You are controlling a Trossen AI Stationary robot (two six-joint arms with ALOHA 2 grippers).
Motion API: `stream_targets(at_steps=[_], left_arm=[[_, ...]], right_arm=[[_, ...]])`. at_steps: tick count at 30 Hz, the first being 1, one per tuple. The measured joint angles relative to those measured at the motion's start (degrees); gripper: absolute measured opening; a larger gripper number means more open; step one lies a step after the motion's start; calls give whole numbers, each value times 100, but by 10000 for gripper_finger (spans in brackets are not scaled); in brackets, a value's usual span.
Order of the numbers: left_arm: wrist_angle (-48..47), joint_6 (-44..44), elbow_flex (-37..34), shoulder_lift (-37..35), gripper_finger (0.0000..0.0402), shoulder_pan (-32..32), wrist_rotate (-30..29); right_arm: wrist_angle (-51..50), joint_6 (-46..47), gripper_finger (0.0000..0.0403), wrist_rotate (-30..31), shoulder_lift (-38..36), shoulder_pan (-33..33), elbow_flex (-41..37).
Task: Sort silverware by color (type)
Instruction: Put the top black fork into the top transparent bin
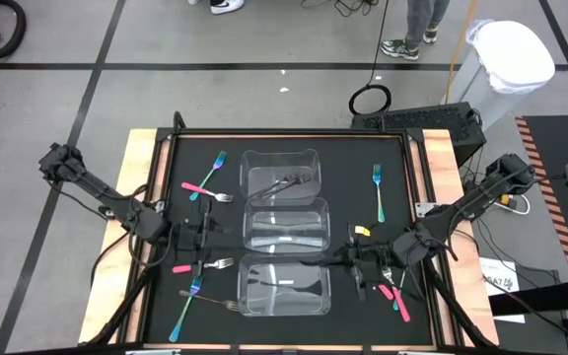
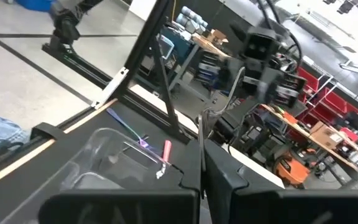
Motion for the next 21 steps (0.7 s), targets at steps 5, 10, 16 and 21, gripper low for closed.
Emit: stream_targets(at_steps=[5, 10, 16, 21], left_arm=[[4, 48, 0, 112, 222, -178, -242], [115, 64, 2, 204, 256, -174, -742], [119, 70, 2, 251, 258, -178, -391], [134, 72, 2, 251, 258, -151, -334]], right_arm=[[-92, 132, 0, -509, 0, -275, 0], [-110, 446, 0, -904, 42, -517, 0], [-215, 611, 0, -904, 42, -656, 0], [-300, 706, 0, -906, 42, -704, 0]])
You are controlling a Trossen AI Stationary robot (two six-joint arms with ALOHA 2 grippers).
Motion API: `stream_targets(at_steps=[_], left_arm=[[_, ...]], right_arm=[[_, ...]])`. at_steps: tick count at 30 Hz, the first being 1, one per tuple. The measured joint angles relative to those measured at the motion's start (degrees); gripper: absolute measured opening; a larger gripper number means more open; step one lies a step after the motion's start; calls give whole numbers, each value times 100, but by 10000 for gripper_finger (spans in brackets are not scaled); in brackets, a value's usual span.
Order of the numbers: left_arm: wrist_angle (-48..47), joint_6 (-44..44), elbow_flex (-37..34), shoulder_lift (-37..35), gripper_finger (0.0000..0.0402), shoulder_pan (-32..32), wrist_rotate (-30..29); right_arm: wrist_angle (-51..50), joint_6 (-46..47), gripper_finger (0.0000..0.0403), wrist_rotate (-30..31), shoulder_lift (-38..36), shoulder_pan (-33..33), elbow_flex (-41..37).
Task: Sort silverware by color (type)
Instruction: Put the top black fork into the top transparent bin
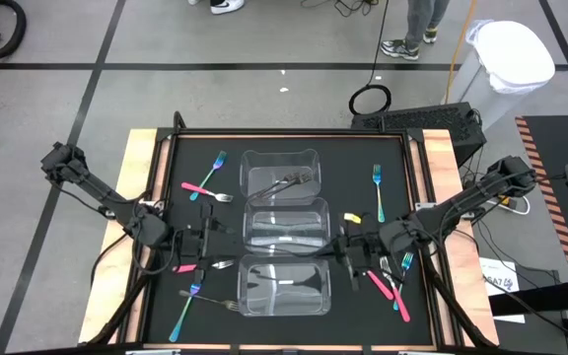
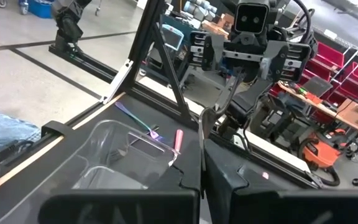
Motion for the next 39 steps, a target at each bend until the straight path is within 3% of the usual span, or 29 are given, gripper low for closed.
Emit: stream_targets(at_steps=[17, 39], left_arm=[[338, 140, 0, 337, 244, 228, 125], [316, -26, 0, 337, 69, 307, 191]], right_arm=[[-6, 2, 0, -1, 0, -13, 0], [-6, -43, 0, -3, 1, -13, 0]])
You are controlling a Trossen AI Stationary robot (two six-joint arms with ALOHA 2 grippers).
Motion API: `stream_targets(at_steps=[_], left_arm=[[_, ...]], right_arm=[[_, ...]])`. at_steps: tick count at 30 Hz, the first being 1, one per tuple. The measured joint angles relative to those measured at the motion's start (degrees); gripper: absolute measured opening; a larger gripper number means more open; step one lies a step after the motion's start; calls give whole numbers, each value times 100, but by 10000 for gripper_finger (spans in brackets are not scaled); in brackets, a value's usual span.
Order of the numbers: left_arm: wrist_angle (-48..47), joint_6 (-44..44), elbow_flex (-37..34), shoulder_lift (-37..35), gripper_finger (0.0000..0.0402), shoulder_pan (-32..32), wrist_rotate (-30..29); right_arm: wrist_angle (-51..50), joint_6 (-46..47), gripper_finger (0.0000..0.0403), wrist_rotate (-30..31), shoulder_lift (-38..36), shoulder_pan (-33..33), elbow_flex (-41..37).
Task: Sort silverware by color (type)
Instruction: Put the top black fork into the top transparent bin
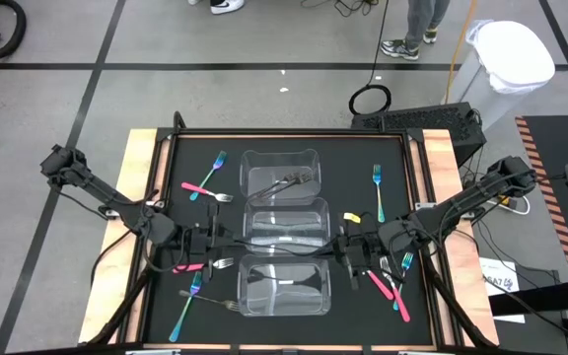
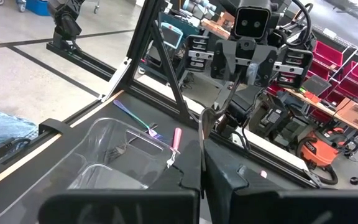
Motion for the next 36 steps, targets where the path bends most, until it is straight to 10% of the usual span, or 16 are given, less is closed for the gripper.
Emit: stream_targets(at_steps=[18, 36], left_arm=[[-38, 153, 0, -3, 6, 69, 41], [-731, 2424, 0, -122, 4, 79, -667]], right_arm=[[53, -108, 25, 84, -3, -4, 0], [-871, 898, 154, 2892, 1, 44, 0]])
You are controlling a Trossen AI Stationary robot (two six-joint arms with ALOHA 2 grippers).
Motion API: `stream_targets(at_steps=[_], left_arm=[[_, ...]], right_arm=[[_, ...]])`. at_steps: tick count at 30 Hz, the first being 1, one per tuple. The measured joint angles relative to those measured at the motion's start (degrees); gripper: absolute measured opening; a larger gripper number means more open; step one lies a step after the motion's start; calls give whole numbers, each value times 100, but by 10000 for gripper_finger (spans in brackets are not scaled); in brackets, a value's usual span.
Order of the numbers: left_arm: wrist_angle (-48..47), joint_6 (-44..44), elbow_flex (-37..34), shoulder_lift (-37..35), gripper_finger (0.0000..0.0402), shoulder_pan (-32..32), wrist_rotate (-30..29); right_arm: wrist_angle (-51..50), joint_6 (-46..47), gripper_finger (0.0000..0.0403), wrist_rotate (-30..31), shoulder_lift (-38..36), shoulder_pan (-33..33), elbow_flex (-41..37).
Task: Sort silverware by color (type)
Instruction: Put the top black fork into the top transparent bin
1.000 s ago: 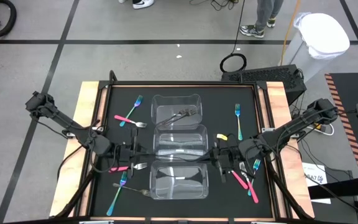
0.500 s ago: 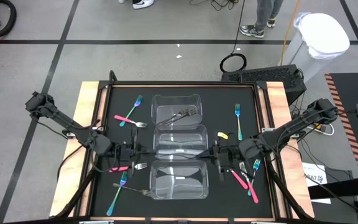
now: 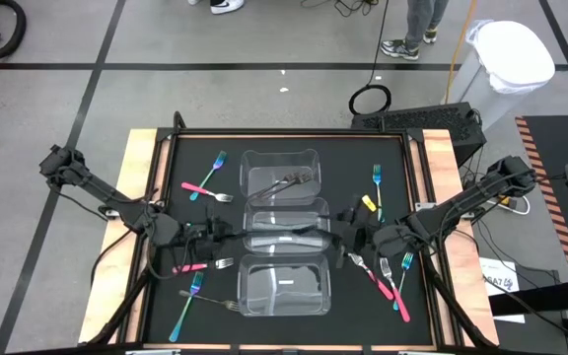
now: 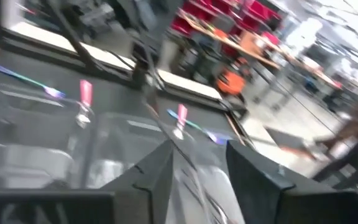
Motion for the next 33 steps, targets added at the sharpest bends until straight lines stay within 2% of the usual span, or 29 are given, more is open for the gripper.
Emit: stream_targets(at_steps=[4, 10, 15, 21, 25, 28, 33], left_arm=[[-4, 820, 0, 0, 4, 82, -9], [-42, 1331, 0, 0, 4, 487, 151], [-98, 1373, 0, -4, 4, 949, 489], [-231, 1362, 0, 1, 4, 1316, 415], [-862, 1731, -2, 7, 4, 1340, 76], [-1213, 1840, -4, 7, 4, 1249, 35], [-1080, 2536, -4, 7, 4, 1137, 27]], right_arm=[[-349, 209, 180, 527, -2, 0, 0], [-415, 181, 196, 1034, -7, -4, 0], [-467, 184, 196, 1202, -10, -7, -2], [-657, 369, 196, 1470, -11, 31, -2], [-1194, 785, 196, 1450, -11, 38, -2], [-1425, 934, 196, 1501, -11, 23, -2], [-1452, 863, 196, 1796, -44, -15, 0]])
